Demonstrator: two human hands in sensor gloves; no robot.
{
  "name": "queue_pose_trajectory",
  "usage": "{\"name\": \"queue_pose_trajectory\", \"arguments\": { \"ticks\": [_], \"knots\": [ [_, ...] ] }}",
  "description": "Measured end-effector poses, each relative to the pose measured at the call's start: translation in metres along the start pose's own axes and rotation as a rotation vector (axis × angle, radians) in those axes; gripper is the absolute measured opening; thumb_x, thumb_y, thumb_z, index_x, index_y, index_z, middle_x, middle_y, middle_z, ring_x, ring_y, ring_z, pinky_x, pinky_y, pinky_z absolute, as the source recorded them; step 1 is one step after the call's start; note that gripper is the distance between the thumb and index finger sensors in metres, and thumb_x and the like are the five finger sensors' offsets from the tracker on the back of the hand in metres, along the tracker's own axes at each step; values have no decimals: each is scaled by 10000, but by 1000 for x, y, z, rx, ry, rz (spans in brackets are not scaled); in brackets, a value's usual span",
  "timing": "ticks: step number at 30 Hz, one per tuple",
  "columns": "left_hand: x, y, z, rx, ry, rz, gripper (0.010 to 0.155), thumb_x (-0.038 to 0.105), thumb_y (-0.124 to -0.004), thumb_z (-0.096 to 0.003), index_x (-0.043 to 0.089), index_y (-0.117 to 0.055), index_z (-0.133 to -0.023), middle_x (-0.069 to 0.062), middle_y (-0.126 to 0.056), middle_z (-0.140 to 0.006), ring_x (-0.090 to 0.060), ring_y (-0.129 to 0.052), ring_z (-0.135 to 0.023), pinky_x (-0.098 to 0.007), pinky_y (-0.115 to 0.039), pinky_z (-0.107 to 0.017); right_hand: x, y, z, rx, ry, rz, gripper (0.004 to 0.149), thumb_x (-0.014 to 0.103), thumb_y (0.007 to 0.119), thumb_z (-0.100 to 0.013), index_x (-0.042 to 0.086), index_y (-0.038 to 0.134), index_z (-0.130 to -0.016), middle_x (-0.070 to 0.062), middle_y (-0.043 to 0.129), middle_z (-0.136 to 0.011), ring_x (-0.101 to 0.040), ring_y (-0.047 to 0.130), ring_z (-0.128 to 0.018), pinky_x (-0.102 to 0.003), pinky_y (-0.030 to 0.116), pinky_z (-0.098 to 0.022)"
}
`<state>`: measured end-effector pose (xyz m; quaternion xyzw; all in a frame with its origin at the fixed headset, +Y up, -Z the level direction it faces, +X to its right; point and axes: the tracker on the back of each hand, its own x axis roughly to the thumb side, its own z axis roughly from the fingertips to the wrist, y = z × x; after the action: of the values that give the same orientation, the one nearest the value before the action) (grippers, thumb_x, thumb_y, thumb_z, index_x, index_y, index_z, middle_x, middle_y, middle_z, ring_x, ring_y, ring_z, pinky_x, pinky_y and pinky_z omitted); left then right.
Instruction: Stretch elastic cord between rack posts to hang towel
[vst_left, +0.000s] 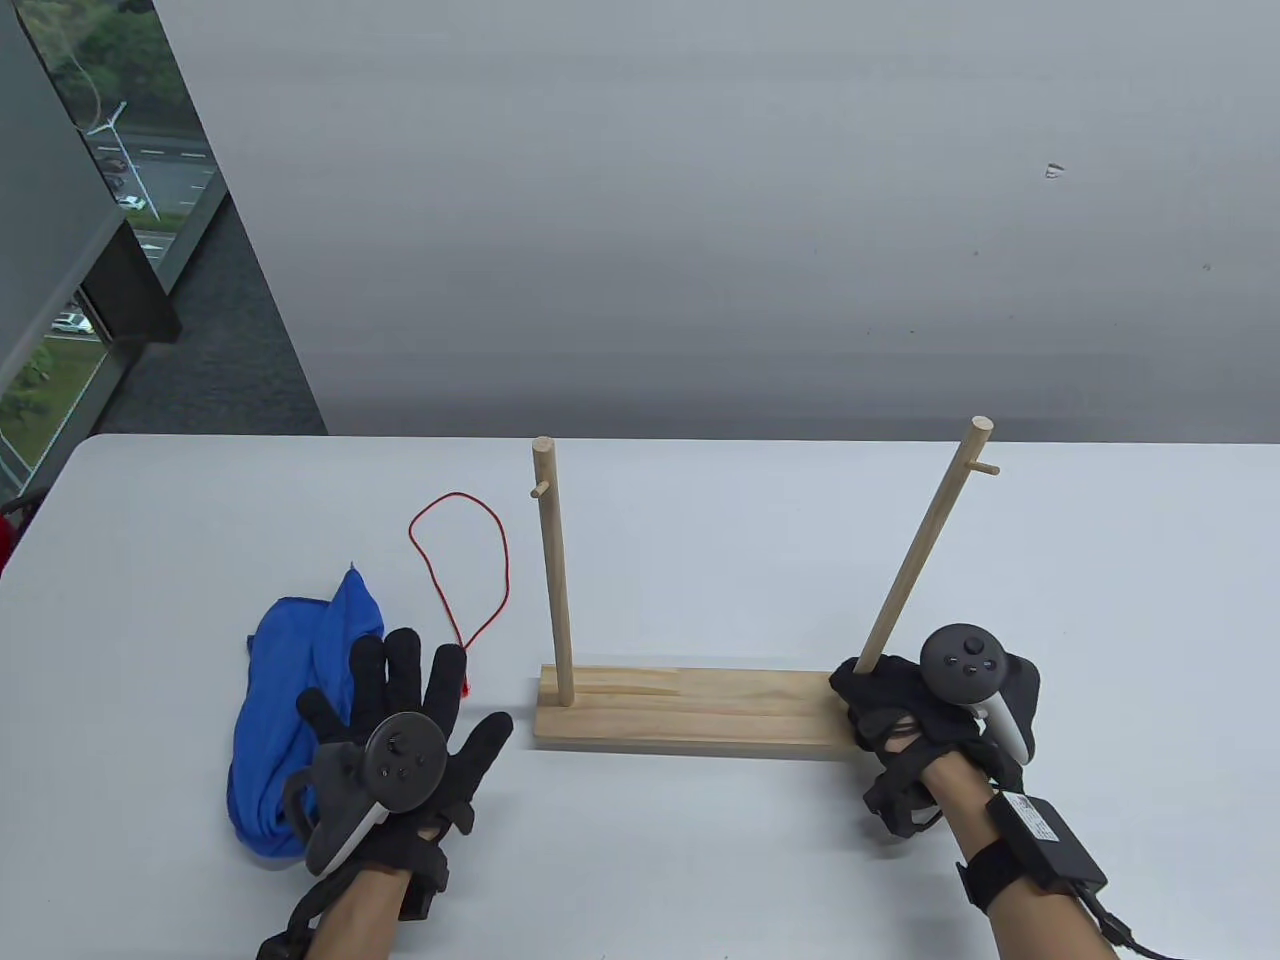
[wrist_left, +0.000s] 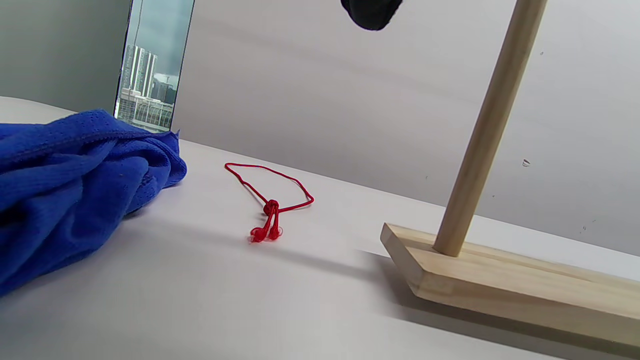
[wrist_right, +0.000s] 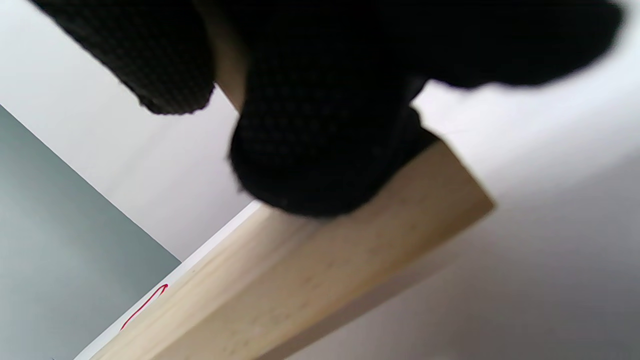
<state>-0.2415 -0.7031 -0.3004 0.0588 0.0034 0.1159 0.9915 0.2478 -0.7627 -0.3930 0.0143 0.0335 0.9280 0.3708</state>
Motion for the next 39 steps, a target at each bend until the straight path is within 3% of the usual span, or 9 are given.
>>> {"name": "queue_pose_trajectory", "arguments": {
  "ticks": [14,33,39],
  "knots": [
    [-1,1,0,-4,6,1,863,846,-536,-401,372,-519,-1122,-49,-303,-1243,-357,-197,-1175,-740,-148,-679,-8,11,-5,50,60,-4,507,433,780,-421,63,816,-765,-205,948,-490,-165,1039,-246,-280,865,-102],
    [2,-1,0,-12,-6,11,859,840,-548,-402,371,-519,-1121,-47,-303,-1243,-358,-201,-1174,-740,-156,-681,-2,14,0,11,72,98,542,454,777,-420,50,791,-782,-181,951,-510,-143,1030,-259,-304,867,-127],
    [0,2,1,46,3,31,795,763,-676,-423,335,-603,-1088,-57,-418,-1231,-371,-294,-1175,-744,-226,-702,-7,8,24,26,88,-80,745,511,754,-434,30,523,-954,-266,760,-788,-268,981,-467,-438,842,-292]
  ]
}}
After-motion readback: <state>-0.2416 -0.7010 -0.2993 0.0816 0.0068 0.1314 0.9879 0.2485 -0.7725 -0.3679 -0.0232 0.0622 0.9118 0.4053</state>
